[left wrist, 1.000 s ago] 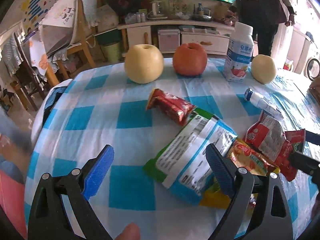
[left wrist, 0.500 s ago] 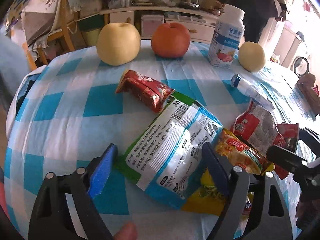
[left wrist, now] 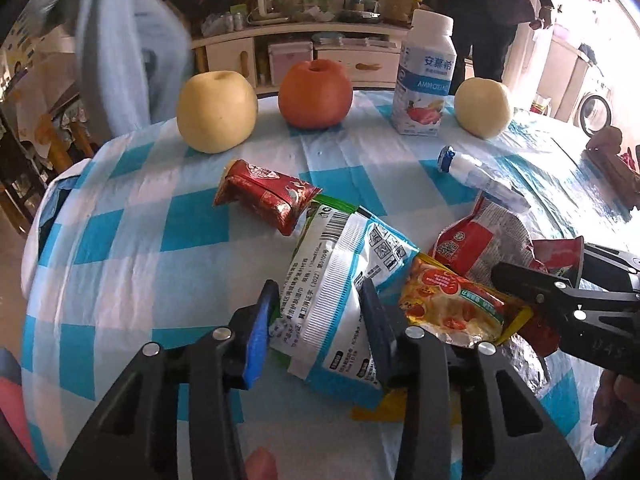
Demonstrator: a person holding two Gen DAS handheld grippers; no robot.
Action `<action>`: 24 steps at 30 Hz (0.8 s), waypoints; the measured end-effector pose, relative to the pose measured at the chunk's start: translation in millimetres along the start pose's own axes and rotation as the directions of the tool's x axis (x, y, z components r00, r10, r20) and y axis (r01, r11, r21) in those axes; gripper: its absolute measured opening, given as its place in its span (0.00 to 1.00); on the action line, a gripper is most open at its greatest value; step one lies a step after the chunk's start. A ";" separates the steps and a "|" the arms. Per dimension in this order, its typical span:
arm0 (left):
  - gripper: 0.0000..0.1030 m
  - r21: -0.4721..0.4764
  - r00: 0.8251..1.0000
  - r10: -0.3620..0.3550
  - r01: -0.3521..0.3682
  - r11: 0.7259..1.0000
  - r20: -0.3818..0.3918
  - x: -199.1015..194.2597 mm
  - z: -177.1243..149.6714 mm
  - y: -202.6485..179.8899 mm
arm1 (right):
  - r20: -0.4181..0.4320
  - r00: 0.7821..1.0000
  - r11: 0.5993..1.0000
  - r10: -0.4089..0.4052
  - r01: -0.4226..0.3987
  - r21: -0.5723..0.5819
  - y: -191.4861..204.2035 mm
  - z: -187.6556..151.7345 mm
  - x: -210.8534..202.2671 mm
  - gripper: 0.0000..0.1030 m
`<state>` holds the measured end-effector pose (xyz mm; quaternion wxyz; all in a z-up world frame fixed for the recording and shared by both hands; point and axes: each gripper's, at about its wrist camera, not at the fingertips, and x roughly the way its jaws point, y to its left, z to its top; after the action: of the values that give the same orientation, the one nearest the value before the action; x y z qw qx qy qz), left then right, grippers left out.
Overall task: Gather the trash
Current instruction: 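Grasp the green-and-white snack bag with the left gripper while the right gripper grasps the red wrapper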
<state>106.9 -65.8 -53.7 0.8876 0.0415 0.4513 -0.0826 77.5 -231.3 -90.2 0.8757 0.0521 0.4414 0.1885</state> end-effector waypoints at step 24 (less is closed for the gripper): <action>0.40 -0.065 0.994 0.061 -0.055 0.996 0.094 -44.3 8.2 21.3 | 0.057 0.998 1.000 0.012 -0.011 -0.018 6.0 5.0 -20.2 0.33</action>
<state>91.7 -41.2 -13.2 0.9111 0.0228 0.4092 -0.0443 68.8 -233.0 -70.4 0.8873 0.0522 0.4142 0.1959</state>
